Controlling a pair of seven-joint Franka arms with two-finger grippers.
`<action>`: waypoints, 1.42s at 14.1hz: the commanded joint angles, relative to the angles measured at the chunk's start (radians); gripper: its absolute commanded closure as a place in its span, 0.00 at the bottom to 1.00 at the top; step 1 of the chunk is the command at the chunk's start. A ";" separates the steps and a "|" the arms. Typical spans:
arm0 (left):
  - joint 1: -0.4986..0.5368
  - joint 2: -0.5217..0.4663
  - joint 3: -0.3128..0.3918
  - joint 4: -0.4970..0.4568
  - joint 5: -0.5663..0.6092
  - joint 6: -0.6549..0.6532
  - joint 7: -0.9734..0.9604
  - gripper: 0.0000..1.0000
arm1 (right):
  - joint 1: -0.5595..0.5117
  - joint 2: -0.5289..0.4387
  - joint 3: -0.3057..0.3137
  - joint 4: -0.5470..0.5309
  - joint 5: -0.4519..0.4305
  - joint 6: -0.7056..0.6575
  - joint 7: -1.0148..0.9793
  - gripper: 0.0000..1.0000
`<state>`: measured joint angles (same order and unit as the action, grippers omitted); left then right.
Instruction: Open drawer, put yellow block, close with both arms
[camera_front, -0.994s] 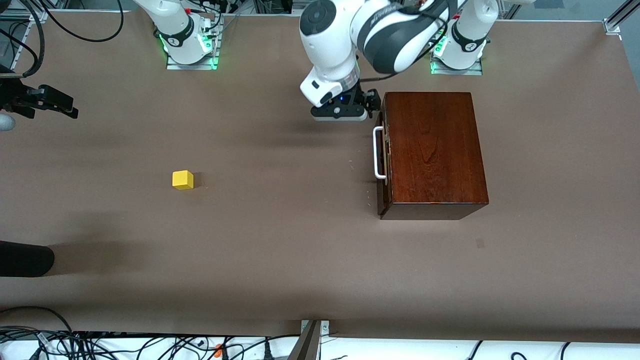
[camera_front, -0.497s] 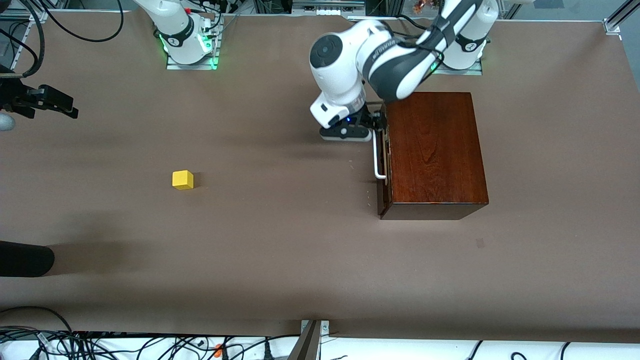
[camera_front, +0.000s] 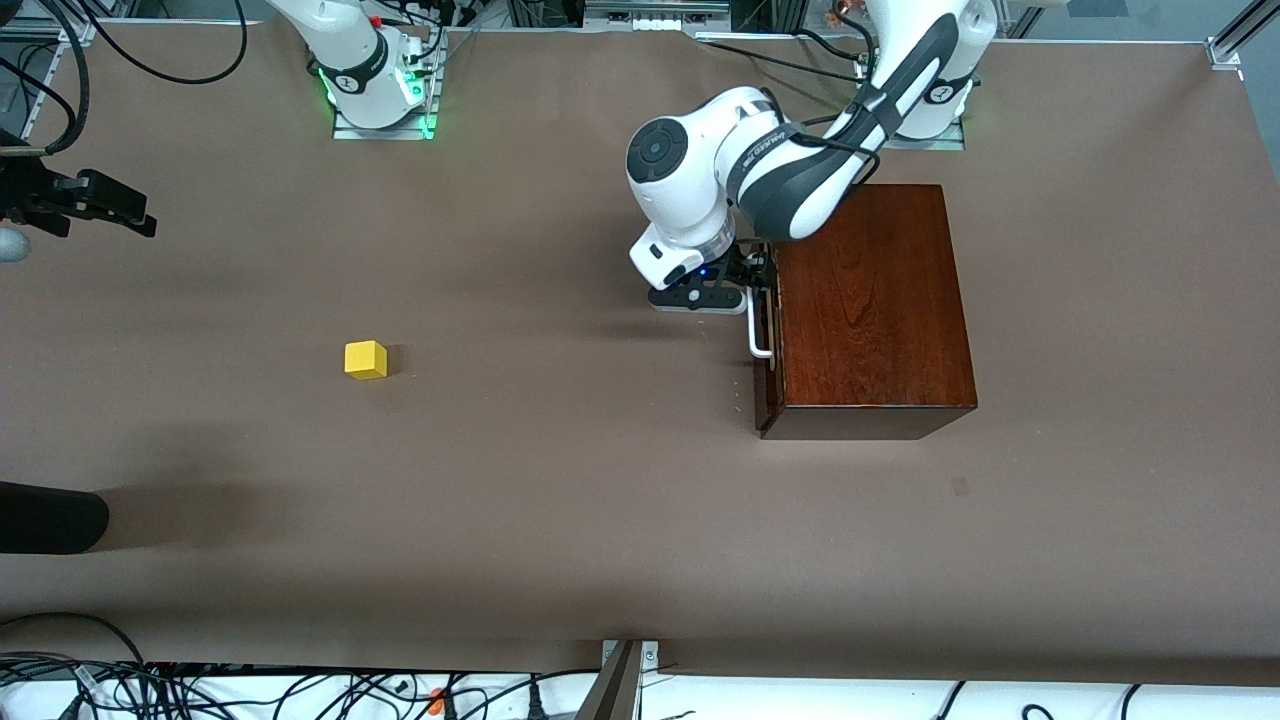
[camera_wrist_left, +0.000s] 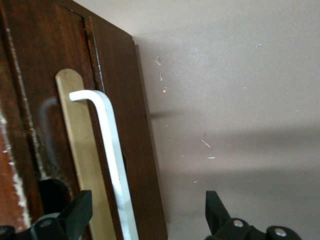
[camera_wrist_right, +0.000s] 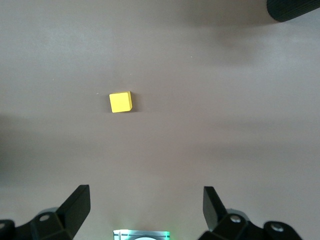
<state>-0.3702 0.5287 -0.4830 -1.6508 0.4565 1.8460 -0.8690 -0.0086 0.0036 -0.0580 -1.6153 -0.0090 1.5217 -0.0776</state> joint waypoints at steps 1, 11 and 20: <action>0.000 0.023 0.001 0.006 0.031 0.016 -0.050 0.00 | -0.008 -0.014 0.007 -0.006 -0.002 -0.008 0.006 0.00; -0.015 0.082 -0.002 0.022 0.074 0.021 -0.151 0.00 | -0.008 -0.014 0.007 -0.006 -0.002 -0.008 0.007 0.00; -0.096 0.160 -0.003 0.146 0.056 0.018 -0.199 0.00 | -0.008 -0.014 0.007 -0.006 -0.002 -0.008 0.006 0.00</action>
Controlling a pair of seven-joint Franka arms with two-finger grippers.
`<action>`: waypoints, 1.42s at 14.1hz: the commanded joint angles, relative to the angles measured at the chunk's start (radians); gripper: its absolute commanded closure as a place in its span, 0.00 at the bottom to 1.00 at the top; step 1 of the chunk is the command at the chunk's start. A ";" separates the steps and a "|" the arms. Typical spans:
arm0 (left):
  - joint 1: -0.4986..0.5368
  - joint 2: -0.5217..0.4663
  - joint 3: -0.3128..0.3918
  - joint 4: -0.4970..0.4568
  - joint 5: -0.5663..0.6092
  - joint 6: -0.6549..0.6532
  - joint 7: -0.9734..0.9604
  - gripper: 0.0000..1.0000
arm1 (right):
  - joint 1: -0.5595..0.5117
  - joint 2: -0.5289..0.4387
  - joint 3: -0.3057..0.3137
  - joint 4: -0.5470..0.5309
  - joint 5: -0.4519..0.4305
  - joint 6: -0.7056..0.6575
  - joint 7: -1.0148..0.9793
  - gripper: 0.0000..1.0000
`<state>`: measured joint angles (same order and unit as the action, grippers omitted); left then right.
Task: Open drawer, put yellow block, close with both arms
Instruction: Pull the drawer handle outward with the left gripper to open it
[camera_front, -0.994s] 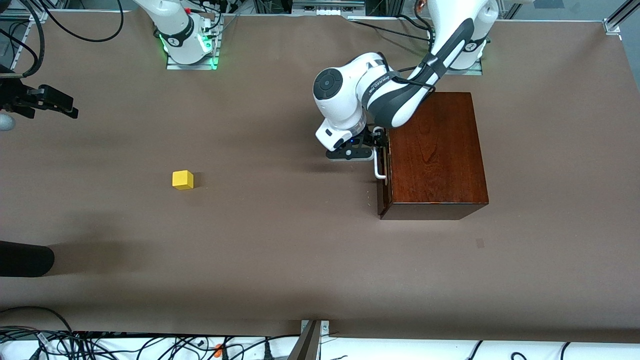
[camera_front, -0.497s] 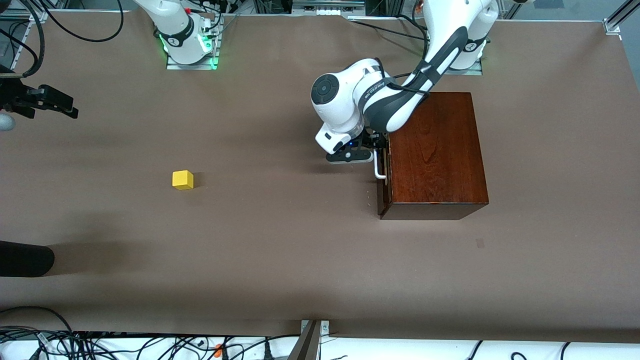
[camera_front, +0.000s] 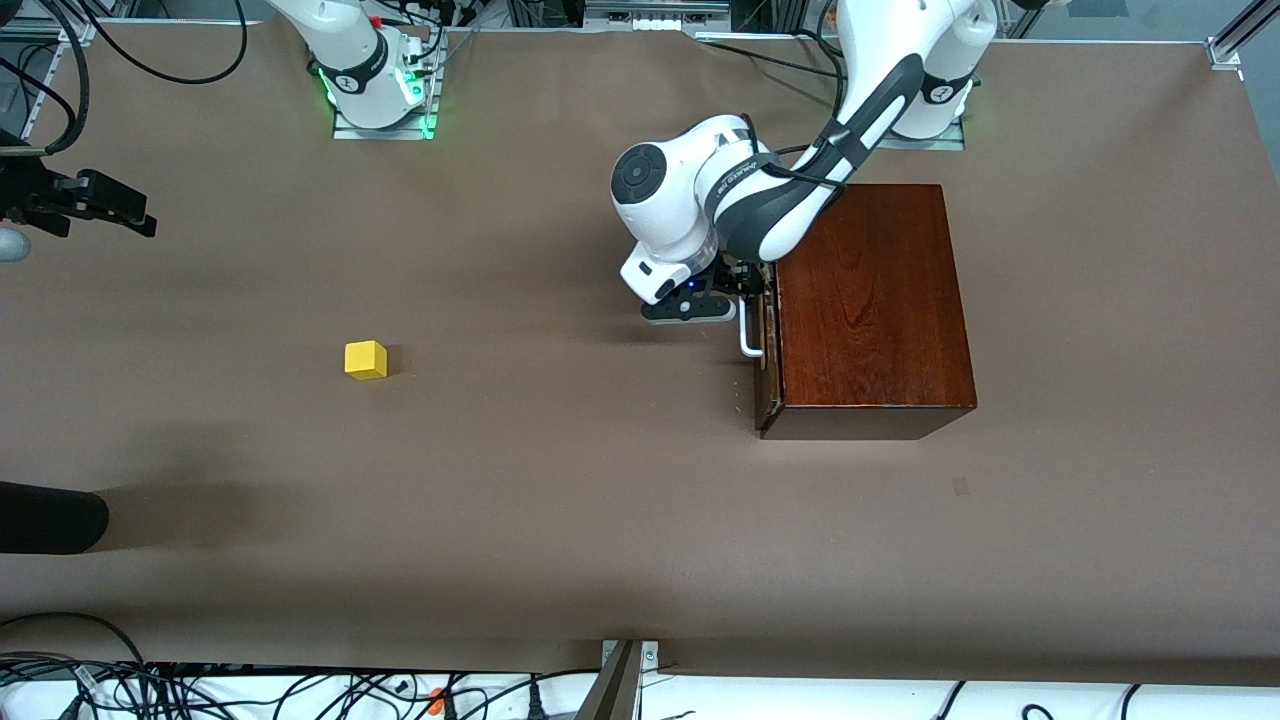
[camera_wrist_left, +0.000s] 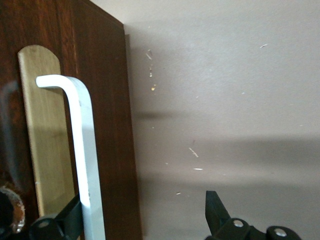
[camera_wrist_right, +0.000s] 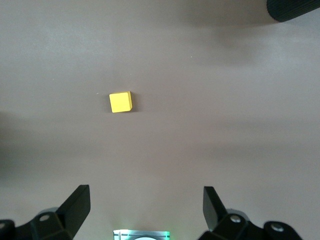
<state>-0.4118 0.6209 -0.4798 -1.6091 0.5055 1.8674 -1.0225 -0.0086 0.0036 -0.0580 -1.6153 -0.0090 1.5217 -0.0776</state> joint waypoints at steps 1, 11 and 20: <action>-0.068 0.086 -0.006 0.129 0.007 -0.004 -0.050 0.00 | -0.008 -0.014 0.007 -0.006 -0.002 -0.008 0.007 0.00; -0.148 0.134 -0.006 0.224 0.002 -0.010 -0.082 0.00 | -0.008 -0.014 0.007 -0.006 -0.002 -0.008 0.007 0.00; -0.196 0.218 -0.006 0.365 -0.021 -0.007 -0.105 0.00 | -0.008 -0.014 0.007 -0.006 -0.002 -0.008 0.007 0.00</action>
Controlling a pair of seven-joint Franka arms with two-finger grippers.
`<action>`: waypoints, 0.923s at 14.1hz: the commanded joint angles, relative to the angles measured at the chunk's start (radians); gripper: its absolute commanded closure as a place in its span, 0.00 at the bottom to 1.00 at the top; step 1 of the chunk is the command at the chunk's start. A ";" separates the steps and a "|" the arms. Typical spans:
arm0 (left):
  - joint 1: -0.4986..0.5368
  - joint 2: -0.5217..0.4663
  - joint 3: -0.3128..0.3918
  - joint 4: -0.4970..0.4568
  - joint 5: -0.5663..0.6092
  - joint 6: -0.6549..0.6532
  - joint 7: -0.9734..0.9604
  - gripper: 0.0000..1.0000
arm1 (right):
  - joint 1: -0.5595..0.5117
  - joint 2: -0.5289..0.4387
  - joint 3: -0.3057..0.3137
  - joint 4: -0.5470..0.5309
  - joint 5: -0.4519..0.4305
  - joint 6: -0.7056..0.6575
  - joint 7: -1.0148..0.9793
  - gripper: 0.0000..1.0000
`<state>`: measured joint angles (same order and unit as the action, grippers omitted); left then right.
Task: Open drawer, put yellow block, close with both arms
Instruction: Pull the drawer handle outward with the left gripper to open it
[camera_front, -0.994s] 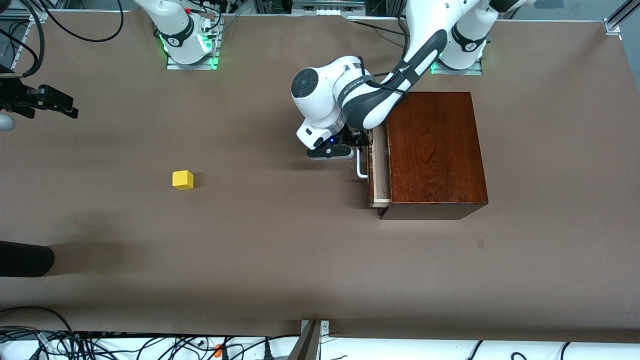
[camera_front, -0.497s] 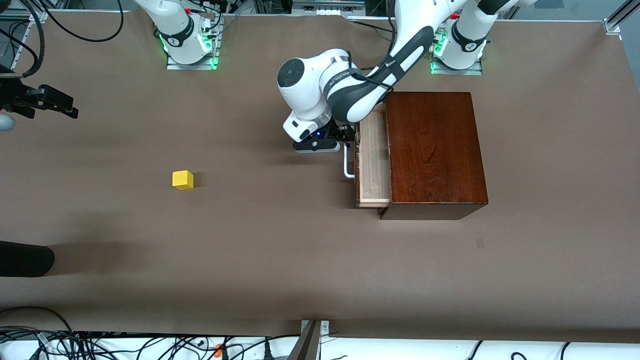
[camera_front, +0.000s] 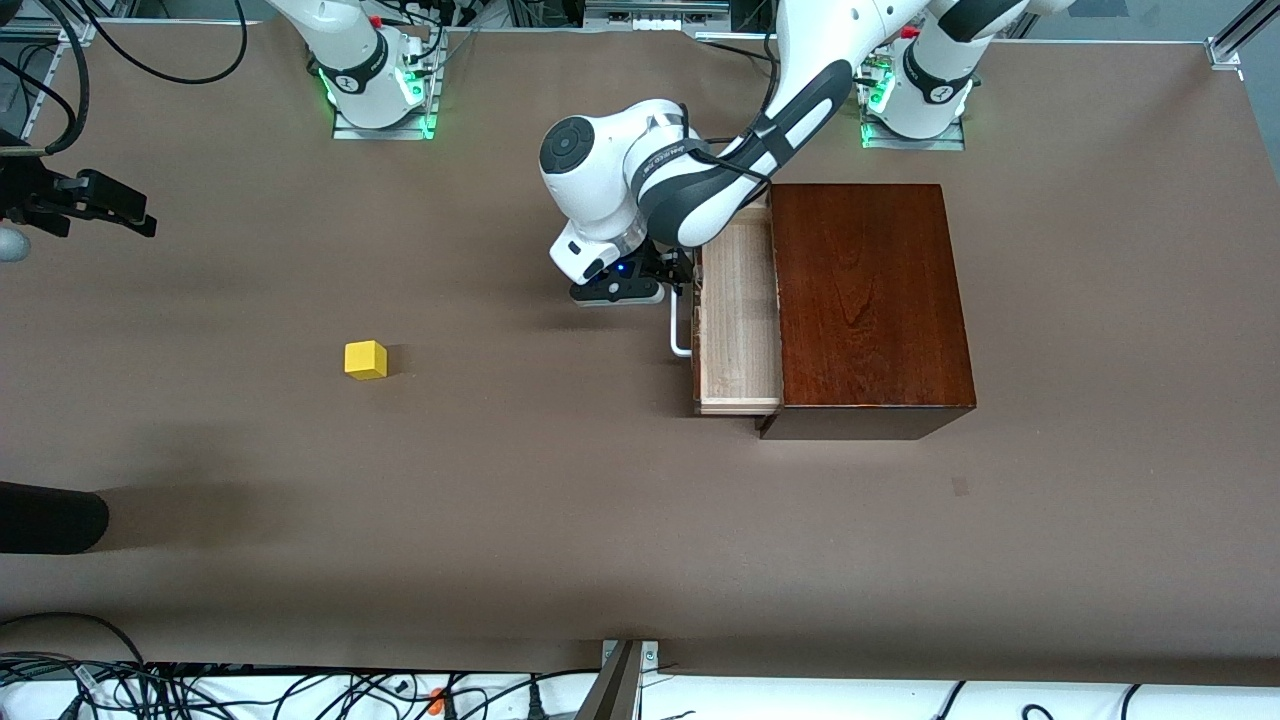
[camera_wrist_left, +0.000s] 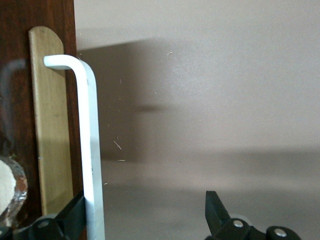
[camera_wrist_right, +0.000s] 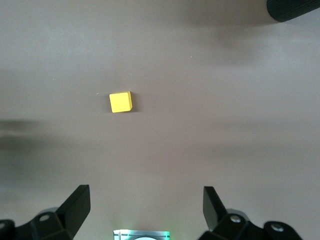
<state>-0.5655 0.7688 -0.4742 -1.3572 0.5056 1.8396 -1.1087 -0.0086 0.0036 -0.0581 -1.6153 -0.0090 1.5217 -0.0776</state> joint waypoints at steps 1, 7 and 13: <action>-0.043 0.079 -0.012 0.128 -0.021 0.023 -0.019 0.00 | -0.008 -0.014 0.007 -0.006 -0.002 -0.006 0.007 0.00; -0.066 0.107 -0.012 0.184 -0.021 0.027 -0.039 0.00 | -0.008 -0.013 0.007 -0.006 -0.002 -0.005 0.007 0.00; -0.059 0.074 -0.020 0.191 -0.027 0.013 -0.037 0.00 | -0.008 -0.008 0.007 -0.005 -0.002 -0.003 0.007 0.00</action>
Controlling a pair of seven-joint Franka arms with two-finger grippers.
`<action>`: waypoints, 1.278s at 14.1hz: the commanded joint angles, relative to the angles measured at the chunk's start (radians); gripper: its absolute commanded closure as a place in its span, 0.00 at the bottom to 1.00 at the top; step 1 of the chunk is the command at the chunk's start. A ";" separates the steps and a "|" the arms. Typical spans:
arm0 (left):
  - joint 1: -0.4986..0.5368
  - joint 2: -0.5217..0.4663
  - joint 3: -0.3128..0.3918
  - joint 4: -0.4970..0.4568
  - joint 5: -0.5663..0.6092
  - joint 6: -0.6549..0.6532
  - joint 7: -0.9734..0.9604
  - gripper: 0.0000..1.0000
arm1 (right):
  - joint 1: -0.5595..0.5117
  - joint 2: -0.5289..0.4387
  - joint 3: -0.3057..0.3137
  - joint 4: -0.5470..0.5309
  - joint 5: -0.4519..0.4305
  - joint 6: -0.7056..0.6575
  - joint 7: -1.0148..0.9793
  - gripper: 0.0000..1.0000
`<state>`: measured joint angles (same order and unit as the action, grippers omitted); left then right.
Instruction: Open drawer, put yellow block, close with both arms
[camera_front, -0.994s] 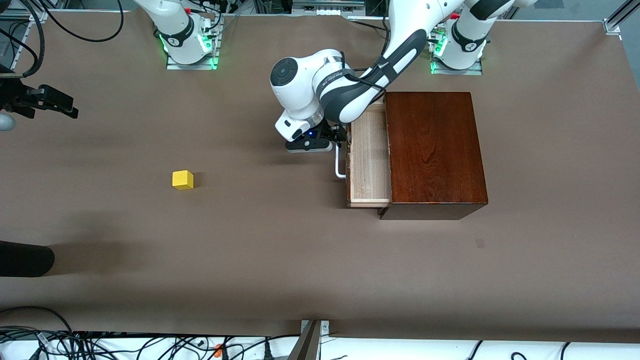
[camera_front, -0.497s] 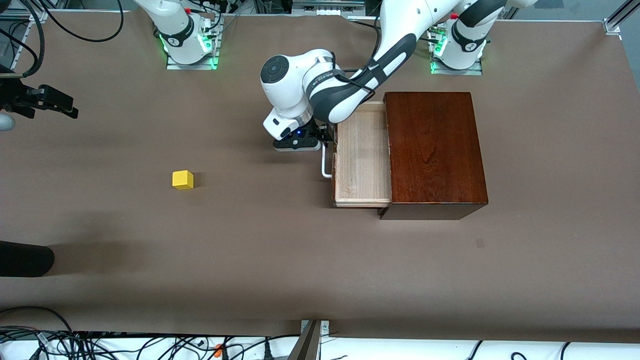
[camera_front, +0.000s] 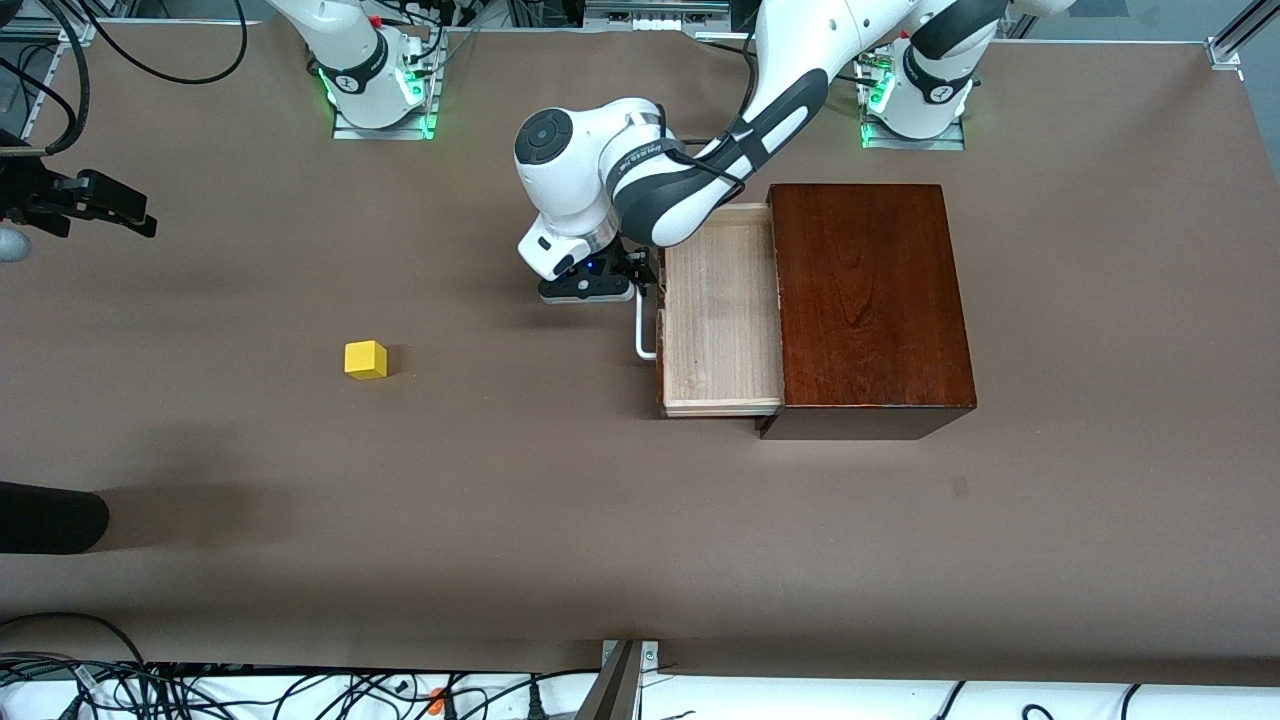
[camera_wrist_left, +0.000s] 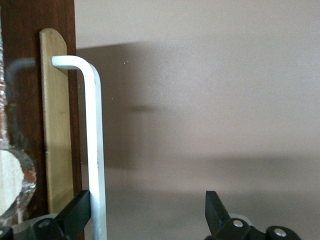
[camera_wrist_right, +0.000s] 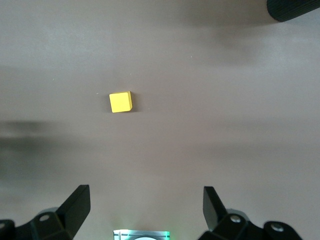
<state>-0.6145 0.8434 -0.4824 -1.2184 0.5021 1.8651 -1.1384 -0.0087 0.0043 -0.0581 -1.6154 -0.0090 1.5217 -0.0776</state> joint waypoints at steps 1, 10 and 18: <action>-0.004 -0.026 -0.016 0.048 -0.036 -0.021 -0.004 0.00 | -0.008 -0.007 0.007 -0.004 -0.002 -0.002 0.007 0.00; 0.255 -0.366 -0.016 -0.064 -0.266 -0.218 0.196 0.00 | 0.007 0.078 0.018 -0.008 0.007 0.015 0.009 0.00; 0.539 -0.589 0.094 -0.176 -0.448 -0.259 0.567 0.00 | 0.127 0.250 0.020 -0.252 0.052 0.462 0.038 0.00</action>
<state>-0.0866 0.3492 -0.4680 -1.3137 0.1239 1.6149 -0.6844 0.1203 0.2920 -0.0384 -1.7281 0.0340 1.8423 -0.0536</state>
